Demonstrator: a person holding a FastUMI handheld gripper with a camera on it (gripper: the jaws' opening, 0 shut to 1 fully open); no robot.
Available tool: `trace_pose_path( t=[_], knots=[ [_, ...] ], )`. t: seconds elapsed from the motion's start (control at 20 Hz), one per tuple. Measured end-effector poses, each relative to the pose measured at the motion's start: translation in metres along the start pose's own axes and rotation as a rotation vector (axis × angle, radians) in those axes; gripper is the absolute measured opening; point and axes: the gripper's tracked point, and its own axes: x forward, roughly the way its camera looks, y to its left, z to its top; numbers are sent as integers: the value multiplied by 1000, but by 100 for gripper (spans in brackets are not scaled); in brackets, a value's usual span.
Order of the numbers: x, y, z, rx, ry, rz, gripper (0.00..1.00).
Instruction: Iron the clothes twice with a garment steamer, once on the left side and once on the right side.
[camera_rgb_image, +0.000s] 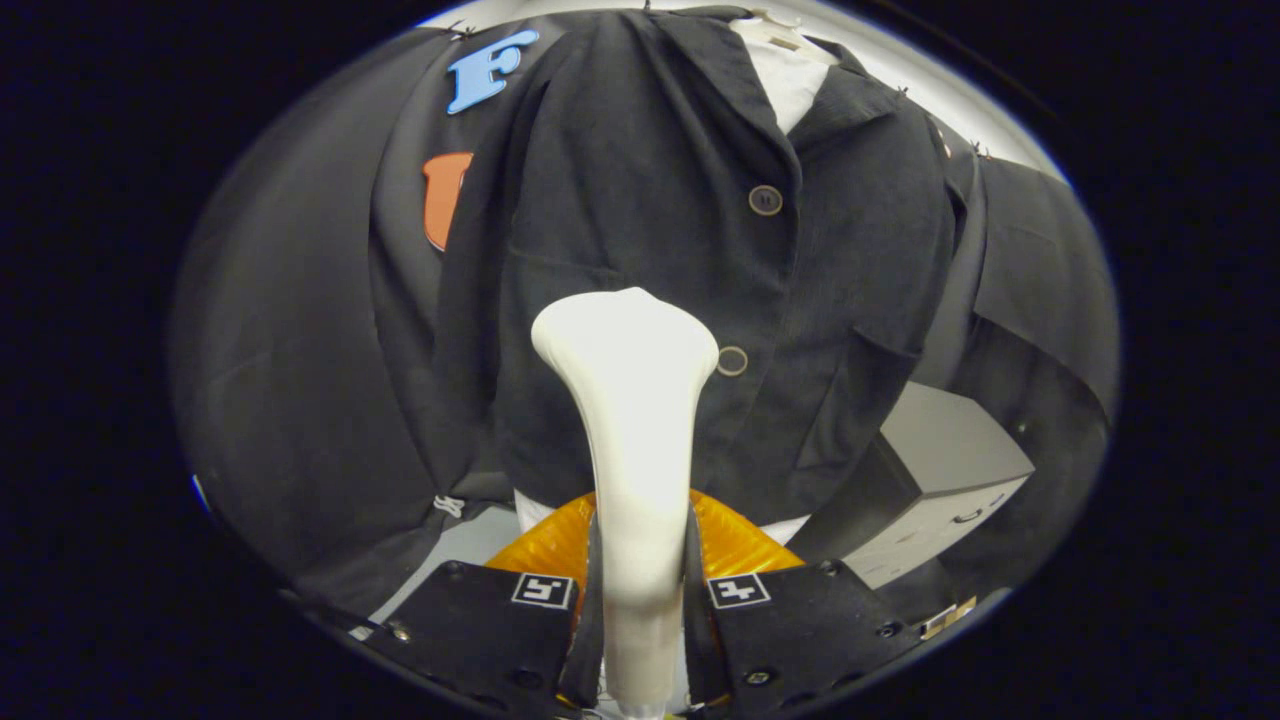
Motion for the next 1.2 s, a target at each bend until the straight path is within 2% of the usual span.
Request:
trace_pose_path(
  t=[0.7,0.95,1.2],
  knots=[
    [35,4,-102,-42,135,6,36],
    [35,2,-108,-38,145,17,35],
    [20,-7,-96,-28,124,29,36]
  ],
)
